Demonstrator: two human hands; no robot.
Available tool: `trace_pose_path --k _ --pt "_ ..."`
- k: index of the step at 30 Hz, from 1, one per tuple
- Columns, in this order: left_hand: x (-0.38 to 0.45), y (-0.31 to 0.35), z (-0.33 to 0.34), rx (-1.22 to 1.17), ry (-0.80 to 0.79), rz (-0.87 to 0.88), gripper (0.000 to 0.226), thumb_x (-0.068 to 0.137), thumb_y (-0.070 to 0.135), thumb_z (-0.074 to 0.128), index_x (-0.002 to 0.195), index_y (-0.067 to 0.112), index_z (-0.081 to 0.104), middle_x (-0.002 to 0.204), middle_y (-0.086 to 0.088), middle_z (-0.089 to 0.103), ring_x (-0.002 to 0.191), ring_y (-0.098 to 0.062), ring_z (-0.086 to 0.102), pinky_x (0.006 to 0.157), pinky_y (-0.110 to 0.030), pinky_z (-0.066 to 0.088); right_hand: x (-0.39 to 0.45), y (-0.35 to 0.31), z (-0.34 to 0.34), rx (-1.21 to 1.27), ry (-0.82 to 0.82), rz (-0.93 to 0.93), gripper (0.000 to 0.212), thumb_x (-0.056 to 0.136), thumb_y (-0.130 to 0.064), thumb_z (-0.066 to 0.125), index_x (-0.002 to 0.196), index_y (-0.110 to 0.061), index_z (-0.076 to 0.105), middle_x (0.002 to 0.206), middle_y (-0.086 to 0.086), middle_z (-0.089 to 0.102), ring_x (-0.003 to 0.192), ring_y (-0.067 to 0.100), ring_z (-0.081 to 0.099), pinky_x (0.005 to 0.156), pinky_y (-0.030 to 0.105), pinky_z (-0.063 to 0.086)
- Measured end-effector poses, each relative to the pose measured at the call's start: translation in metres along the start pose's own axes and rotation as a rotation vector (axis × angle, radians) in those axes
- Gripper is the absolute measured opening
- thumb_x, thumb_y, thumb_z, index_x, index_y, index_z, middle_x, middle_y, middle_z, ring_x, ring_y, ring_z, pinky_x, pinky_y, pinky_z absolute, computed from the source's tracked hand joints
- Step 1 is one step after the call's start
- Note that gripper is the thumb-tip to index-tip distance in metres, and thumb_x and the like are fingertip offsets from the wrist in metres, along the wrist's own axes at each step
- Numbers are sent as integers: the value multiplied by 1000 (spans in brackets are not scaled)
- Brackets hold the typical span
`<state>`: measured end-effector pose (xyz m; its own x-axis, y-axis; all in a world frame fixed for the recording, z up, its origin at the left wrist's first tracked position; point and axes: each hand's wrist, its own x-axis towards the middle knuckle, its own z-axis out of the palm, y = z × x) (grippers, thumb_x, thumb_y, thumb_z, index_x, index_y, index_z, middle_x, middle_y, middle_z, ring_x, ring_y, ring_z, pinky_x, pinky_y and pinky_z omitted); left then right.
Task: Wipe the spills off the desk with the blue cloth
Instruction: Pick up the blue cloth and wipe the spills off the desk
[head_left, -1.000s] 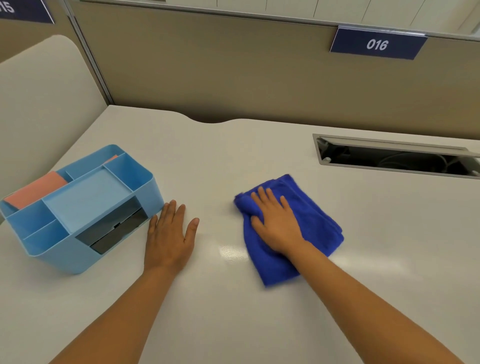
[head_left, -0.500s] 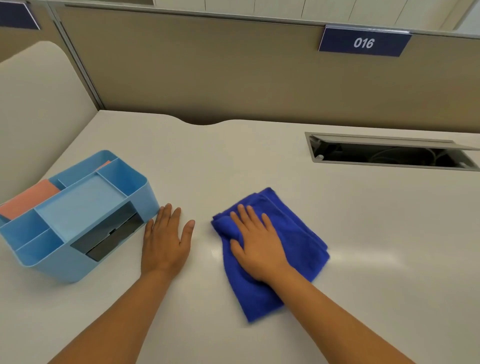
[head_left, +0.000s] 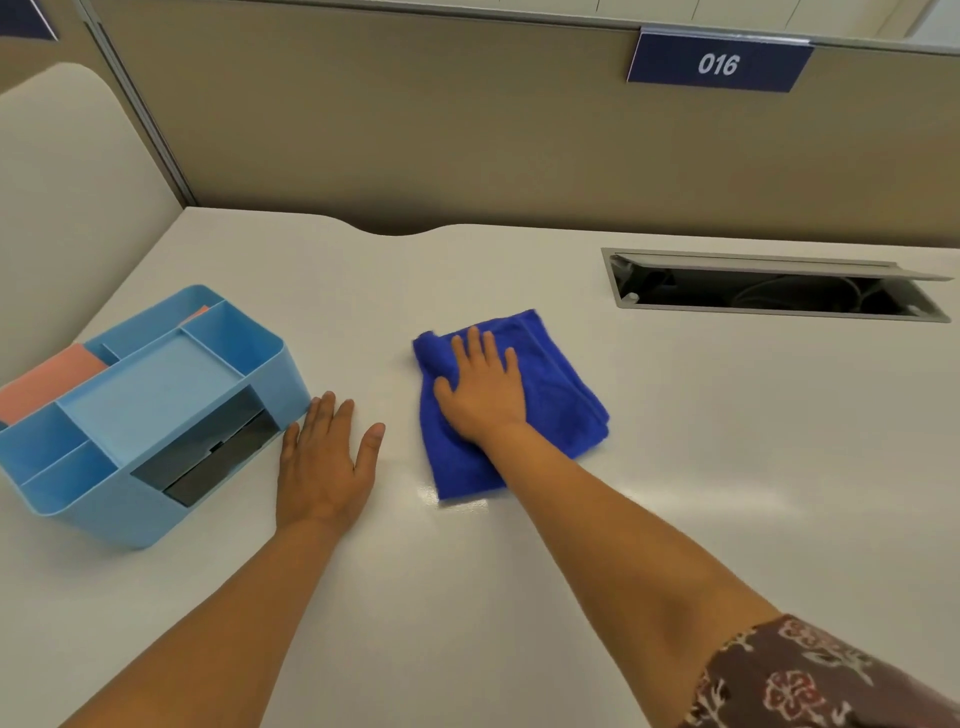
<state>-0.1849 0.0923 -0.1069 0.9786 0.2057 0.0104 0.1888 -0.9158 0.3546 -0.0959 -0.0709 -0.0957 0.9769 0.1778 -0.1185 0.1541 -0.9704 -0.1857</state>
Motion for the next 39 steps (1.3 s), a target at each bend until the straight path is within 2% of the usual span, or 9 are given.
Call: trace_pose_path --k 7,10,14,18,25,32,35,37,39 --pt "-1 -1 -2 -4 -17 1 65 93 50 18 147 16 26 159 -4 19 148 -18 11 119 -35 5 -104 5 11 63 -43 -195 74 85 -49 6 153 -21 7 162 0 -1 150 17 -5 120 41 -7" --pt "-2 0 -3 6 -28 3 63 93 48 17 147 17 25 159 -3 16 148 -18 8 119 -35 3 -118 50 6 47 -14 -65 82 77 -52 -2 153 -24 7 162 -3 -1 150 15 -4 120 41 -5" --pt "-2 0 -2 26 -35 5 65 92 50 17 148 16 23 160 -3 14 149 -18 7 119 -35 2 -74 101 -9 8 53 185 62 97 -43 22 153 -20 10 162 0 4 150 18 1 122 44 3" --pt "-1 1 -1 39 -25 0 65 93 50 21 147 15 25 159 -5 17 148 -19 10 119 -37 4 -26 95 -13 -2 59 226 62 99 -40 25 154 -17 8 162 4 3 150 20 0 122 45 2" --pt "-1 3 -2 -9 -20 9 60 95 44 24 146 13 29 158 -6 21 148 -20 13 119 -38 7 -70 15 6 16 -3 -222 63 98 -40 32 154 -19 10 162 2 1 150 18 -2 122 40 -3" --pt "-3 4 -6 4 -11 11 60 95 44 22 145 11 30 157 -8 22 147 -23 15 119 -39 9 -116 71 -8 47 -140 -614 64 92 -46 37 150 -24 25 161 -4 15 150 14 5 121 35 -6" --pt "-2 2 -4 16 -13 12 60 95 44 22 145 11 30 157 -8 22 147 -23 15 119 -40 9 -132 68 -26 348 42 -419 64 90 -51 35 147 -23 34 157 -7 26 149 10 8 122 34 -6" --pt "-1 1 -3 15 -15 7 60 95 44 23 144 12 30 157 -8 23 147 -22 15 119 -41 9 -144 56 -31 470 221 -49 56 96 -44 35 147 -22 33 158 -6 25 150 10 4 123 39 -5" --pt "-1 1 -3 22 -15 4 59 95 44 24 144 12 31 157 -8 23 147 -23 15 119 -41 9 -151 41 -28 451 134 352 60 99 -46 30 152 -21 18 162 3 7 150 18 -9 121 45 -9"
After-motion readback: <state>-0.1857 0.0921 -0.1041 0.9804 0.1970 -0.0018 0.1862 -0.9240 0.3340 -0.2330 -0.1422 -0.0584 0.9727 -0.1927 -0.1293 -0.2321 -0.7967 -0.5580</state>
